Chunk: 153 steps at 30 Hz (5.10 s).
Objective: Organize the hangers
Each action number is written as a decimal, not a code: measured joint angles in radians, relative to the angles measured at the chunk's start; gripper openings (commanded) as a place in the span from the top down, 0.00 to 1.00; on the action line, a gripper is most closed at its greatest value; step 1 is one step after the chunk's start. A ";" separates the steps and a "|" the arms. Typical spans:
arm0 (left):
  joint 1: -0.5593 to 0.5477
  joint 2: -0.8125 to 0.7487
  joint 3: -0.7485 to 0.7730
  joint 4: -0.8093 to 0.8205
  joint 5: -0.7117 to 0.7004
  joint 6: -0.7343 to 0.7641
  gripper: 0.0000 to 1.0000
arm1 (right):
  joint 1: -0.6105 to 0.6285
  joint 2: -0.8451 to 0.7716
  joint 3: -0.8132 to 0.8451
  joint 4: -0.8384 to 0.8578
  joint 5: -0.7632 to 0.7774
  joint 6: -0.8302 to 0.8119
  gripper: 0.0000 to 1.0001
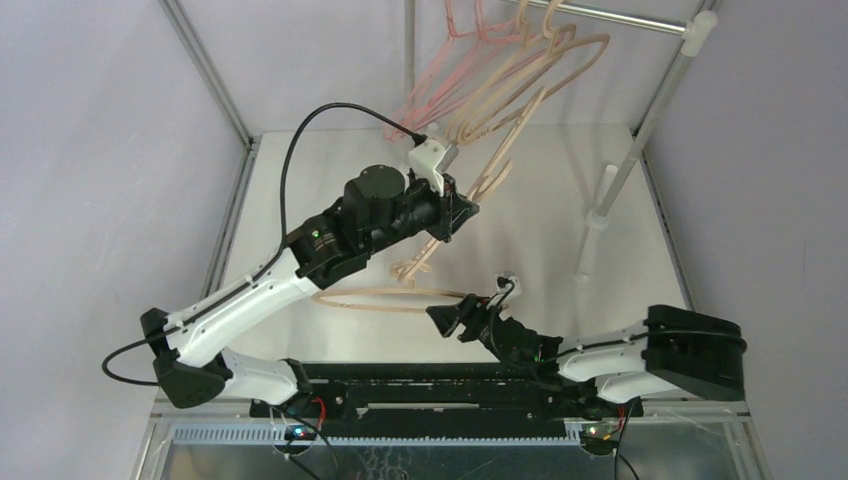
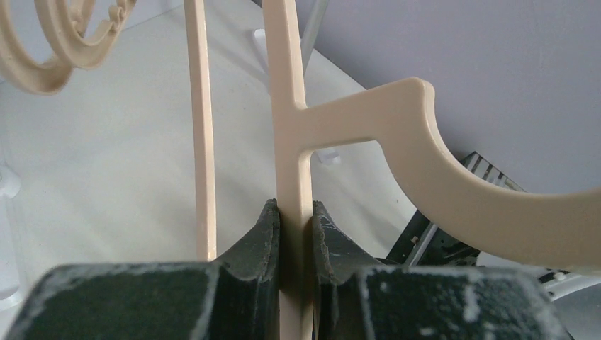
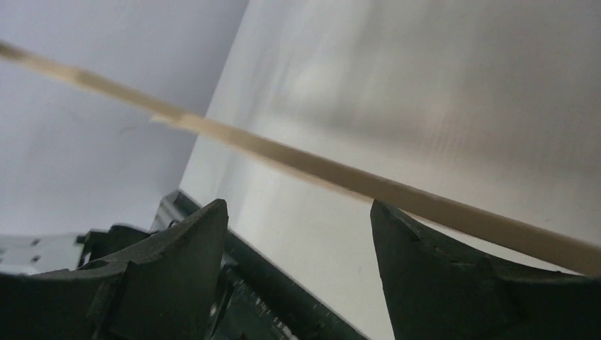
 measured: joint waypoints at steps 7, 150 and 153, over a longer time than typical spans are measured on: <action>-0.015 -0.032 0.001 -0.001 -0.008 0.001 1.00 | -0.113 0.087 0.010 0.103 0.041 0.015 0.22; -0.027 -0.116 -0.152 0.013 -0.183 0.005 1.00 | -0.327 -0.407 0.112 -0.617 -0.107 -0.066 1.00; -0.023 -0.117 -0.152 0.031 -0.188 -0.001 1.00 | -0.328 -0.343 0.149 -0.594 -0.121 -0.079 1.00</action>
